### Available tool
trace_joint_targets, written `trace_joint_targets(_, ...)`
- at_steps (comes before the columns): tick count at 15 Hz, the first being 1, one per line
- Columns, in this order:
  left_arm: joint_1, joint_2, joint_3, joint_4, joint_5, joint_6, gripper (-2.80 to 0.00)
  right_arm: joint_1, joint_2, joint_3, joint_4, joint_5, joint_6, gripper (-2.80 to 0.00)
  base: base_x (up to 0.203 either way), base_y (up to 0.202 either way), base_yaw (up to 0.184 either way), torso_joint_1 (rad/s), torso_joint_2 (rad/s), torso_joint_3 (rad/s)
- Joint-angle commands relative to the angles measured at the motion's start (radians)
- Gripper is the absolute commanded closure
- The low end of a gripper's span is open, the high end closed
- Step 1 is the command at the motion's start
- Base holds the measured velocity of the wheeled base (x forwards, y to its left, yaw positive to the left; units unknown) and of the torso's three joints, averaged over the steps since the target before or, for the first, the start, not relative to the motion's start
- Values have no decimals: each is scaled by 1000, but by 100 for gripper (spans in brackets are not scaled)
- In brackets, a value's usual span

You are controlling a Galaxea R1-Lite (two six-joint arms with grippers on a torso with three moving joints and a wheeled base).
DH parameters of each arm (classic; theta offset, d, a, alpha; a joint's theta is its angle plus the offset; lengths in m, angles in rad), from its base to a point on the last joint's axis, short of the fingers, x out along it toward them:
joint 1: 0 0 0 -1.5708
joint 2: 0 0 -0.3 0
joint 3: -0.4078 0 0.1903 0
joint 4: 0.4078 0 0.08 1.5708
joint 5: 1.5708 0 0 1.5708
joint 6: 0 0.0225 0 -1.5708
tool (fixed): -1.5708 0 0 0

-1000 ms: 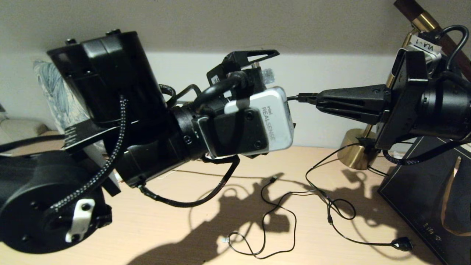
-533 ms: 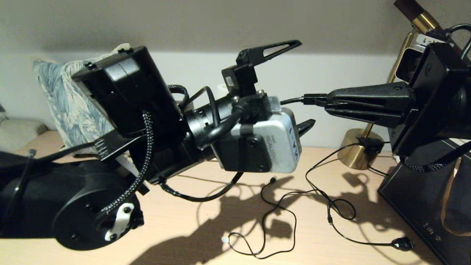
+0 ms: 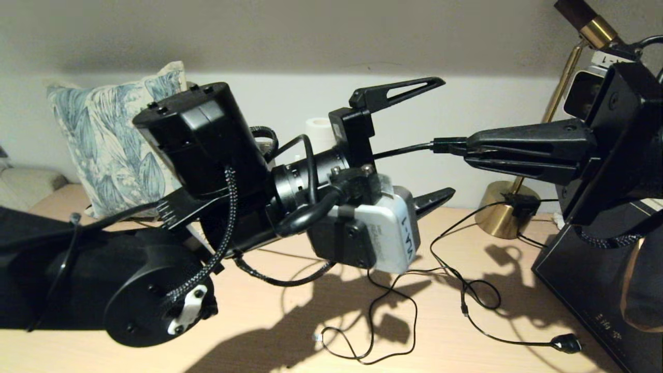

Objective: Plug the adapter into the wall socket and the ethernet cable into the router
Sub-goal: Hand it to the other hand

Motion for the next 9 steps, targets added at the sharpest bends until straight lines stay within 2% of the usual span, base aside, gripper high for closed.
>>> trace_joint_targets(1, 26, 7, -26, -3, -21, 9, -280, -6, -21, 0, 21, 6, 6, 0, 0, 0, 0, 0, 0, 0)
trace_joint_targets(9, 31, 24, -32, -3, -40, 11, -280, -6, -20, 3, 29, 7, 4, 0, 0, 0, 0, 0, 0, 0)
